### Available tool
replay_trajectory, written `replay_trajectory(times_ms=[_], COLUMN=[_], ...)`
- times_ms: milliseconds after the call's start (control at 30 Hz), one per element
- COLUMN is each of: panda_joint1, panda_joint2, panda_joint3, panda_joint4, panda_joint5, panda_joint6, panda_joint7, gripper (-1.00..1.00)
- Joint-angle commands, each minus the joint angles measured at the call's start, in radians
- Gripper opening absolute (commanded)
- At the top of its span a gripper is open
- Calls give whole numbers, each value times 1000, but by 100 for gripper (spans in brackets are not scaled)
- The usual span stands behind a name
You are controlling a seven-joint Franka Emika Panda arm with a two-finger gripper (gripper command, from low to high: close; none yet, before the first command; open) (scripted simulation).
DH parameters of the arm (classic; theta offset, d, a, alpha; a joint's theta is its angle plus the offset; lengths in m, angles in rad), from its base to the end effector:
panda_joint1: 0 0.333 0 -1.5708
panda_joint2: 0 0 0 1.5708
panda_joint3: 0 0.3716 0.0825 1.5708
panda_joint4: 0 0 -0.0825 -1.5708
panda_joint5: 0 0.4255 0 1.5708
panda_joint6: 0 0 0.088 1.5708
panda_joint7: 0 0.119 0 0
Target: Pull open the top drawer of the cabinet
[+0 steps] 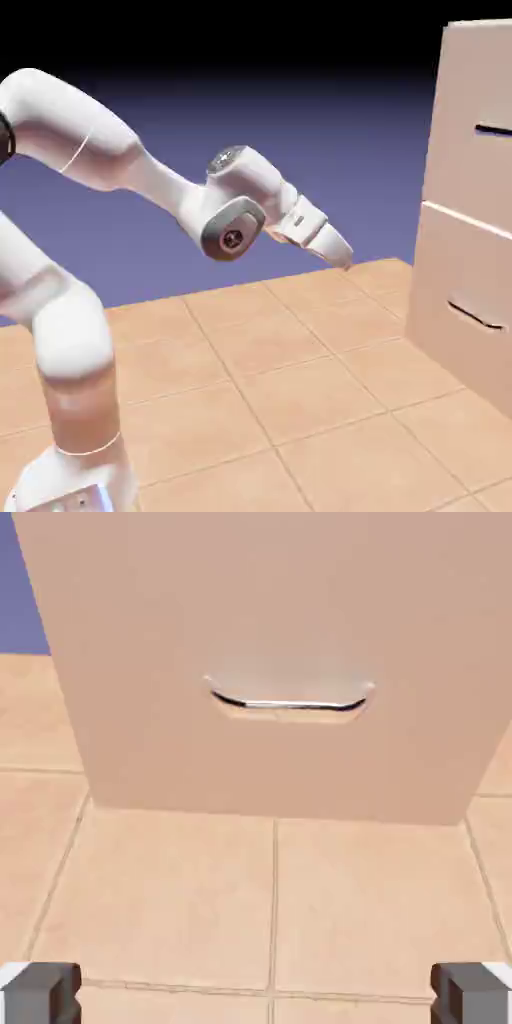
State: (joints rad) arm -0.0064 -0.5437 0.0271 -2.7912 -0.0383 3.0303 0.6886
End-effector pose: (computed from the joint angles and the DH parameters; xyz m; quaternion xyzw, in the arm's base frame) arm 0.4079 0.0116 0.4691 -0.8789 0.2863 -0.3632 0.1169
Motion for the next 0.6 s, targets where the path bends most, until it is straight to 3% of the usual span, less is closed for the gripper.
replay_trajectory(times_ms=[0,567], panda_joint1=[-15,-274], panda_joint2=[22,393], panda_joint3=[23,405], panda_joint4=[16,280], panda_joint5=[-32,-572], panda_joint6=[-6,-99], panda_joint7=[-44,-783], gripper=[0,0])
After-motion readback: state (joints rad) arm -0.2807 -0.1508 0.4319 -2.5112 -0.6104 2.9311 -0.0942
